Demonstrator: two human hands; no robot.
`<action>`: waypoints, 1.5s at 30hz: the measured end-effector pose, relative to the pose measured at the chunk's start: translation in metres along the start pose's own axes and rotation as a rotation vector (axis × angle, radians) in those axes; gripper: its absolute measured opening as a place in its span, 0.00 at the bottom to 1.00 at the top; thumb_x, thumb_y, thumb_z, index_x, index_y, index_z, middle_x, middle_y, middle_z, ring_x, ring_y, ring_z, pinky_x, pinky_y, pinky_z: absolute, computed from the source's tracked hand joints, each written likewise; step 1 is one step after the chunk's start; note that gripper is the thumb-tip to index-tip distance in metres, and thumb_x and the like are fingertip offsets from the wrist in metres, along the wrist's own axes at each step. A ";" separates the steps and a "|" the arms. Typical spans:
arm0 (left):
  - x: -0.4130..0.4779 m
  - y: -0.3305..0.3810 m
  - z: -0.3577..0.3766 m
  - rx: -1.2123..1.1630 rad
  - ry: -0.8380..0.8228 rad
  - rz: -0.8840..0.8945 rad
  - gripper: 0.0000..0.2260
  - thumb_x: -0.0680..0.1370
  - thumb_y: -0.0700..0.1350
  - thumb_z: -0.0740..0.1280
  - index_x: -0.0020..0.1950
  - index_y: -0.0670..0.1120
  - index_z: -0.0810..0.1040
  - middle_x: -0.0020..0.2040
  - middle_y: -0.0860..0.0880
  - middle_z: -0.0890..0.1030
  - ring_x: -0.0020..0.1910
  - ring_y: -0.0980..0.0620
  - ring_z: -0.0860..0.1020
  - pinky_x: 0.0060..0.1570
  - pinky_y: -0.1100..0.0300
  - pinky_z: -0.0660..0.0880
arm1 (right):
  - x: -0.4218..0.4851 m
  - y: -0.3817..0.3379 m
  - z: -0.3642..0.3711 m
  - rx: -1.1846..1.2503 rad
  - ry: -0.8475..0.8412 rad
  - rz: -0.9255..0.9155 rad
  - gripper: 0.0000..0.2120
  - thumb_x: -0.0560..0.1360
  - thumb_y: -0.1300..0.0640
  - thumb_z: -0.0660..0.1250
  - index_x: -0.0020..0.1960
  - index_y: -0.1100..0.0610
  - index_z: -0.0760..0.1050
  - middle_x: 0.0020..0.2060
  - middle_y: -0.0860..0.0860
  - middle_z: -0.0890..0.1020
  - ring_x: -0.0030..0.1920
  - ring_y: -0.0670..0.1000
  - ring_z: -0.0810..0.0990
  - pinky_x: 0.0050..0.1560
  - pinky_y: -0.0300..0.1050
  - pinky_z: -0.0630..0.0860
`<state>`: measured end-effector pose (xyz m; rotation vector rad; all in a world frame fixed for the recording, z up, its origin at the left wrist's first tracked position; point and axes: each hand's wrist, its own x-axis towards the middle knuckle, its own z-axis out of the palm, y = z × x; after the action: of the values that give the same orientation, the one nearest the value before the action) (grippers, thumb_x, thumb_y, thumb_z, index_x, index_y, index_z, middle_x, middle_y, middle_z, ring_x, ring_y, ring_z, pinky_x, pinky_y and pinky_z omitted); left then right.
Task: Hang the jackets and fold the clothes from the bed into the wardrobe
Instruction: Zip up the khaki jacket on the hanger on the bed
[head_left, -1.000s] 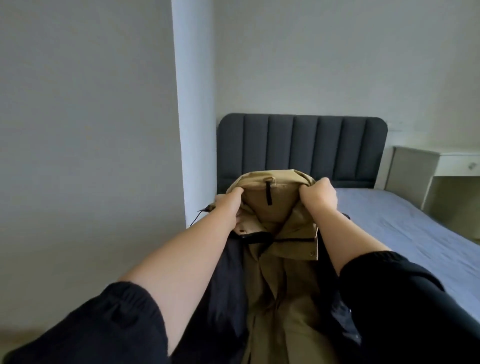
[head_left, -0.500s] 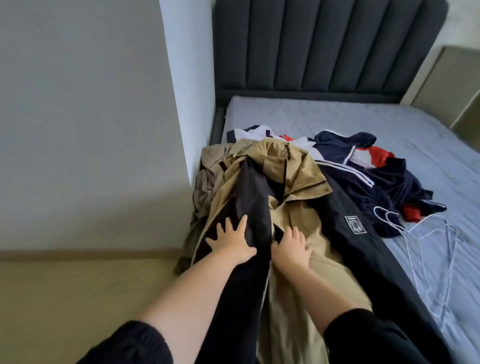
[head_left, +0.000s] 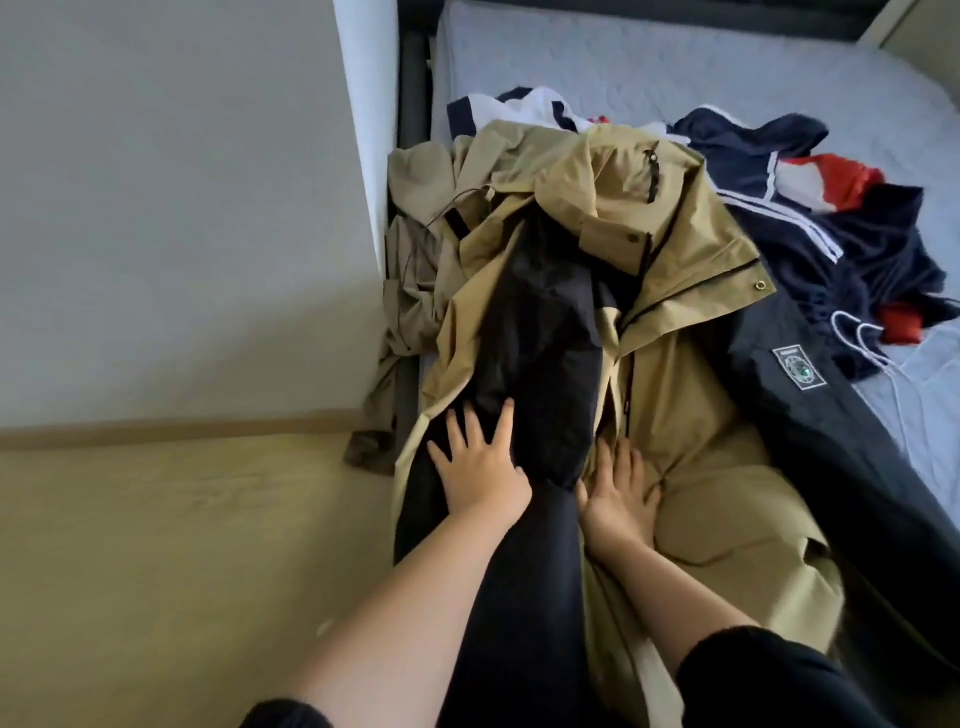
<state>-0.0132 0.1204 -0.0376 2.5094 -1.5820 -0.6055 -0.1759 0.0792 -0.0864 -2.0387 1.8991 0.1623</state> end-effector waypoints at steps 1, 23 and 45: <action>0.000 0.002 0.000 -0.025 0.013 -0.010 0.37 0.77 0.51 0.61 0.76 0.60 0.37 0.78 0.43 0.45 0.76 0.41 0.40 0.71 0.37 0.45 | 0.001 -0.001 -0.001 -0.004 -0.003 0.002 0.32 0.79 0.38 0.44 0.78 0.47 0.39 0.77 0.48 0.39 0.76 0.50 0.36 0.73 0.60 0.41; -0.134 -0.010 -0.048 -0.037 0.062 -0.212 0.07 0.75 0.37 0.66 0.52 0.42 0.76 0.42 0.46 0.75 0.50 0.42 0.78 0.40 0.53 0.71 | -0.070 0.016 -0.027 0.107 -0.112 -0.292 0.33 0.79 0.52 0.56 0.78 0.53 0.43 0.78 0.56 0.45 0.77 0.54 0.42 0.75 0.49 0.46; -0.157 -0.027 -0.011 0.065 -0.180 0.016 0.21 0.78 0.47 0.61 0.72 0.50 0.65 0.75 0.48 0.59 0.71 0.43 0.61 0.67 0.46 0.64 | -0.156 0.027 -0.037 -0.247 -0.211 -0.539 0.50 0.65 0.34 0.68 0.77 0.55 0.50 0.77 0.48 0.49 0.77 0.52 0.46 0.72 0.59 0.57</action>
<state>-0.0452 0.2704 0.0072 2.5489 -1.7050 -0.8110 -0.2227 0.2127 -0.0074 -2.5005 1.2018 0.4679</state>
